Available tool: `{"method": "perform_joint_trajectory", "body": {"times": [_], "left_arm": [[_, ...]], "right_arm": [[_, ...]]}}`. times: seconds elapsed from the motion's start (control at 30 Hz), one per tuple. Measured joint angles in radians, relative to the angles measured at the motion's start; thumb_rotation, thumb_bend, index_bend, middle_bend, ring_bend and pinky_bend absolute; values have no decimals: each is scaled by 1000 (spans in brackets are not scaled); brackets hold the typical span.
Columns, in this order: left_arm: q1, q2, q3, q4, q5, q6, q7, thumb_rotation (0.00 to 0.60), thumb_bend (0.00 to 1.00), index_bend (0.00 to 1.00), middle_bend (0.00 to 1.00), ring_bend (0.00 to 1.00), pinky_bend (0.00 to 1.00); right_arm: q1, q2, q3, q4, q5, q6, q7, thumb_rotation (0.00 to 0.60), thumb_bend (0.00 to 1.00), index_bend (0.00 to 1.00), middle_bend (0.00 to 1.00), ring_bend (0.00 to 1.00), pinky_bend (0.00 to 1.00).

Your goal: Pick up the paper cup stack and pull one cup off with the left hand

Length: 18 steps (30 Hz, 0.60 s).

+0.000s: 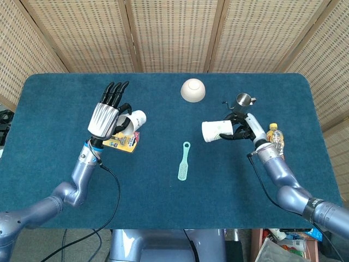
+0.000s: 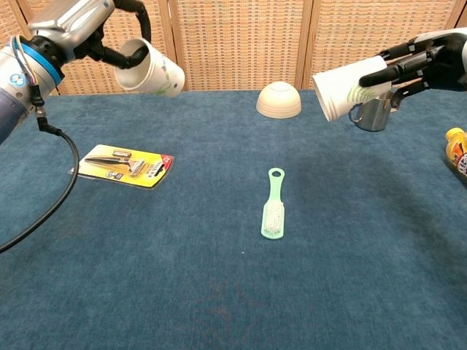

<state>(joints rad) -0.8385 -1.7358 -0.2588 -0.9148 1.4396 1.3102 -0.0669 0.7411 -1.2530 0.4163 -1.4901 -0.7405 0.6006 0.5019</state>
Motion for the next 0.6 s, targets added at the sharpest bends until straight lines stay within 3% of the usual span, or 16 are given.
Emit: {"method": "perform_joint_trajectory", "body": {"times": [0.2,0.37,0.6], "left_arm": [[7,114,13,-122,-108,-231,86,600,504,697,6,0,0],[2,204,19,-239,-289,-432,244,600,504,697,0,0,0],[-16,234,23,-295,-472,-516,386,600,502,667,0,0,0]], "right_arm": [[11,-31,-57,31,-51,80,-143,600,465,576,549,423,648],[20,-70,-109,64,-96,166,-283,600,465,576,549,423,648],[22,-122,-155,119,-136,244,-413,600,465,576,541,423,649]]}}
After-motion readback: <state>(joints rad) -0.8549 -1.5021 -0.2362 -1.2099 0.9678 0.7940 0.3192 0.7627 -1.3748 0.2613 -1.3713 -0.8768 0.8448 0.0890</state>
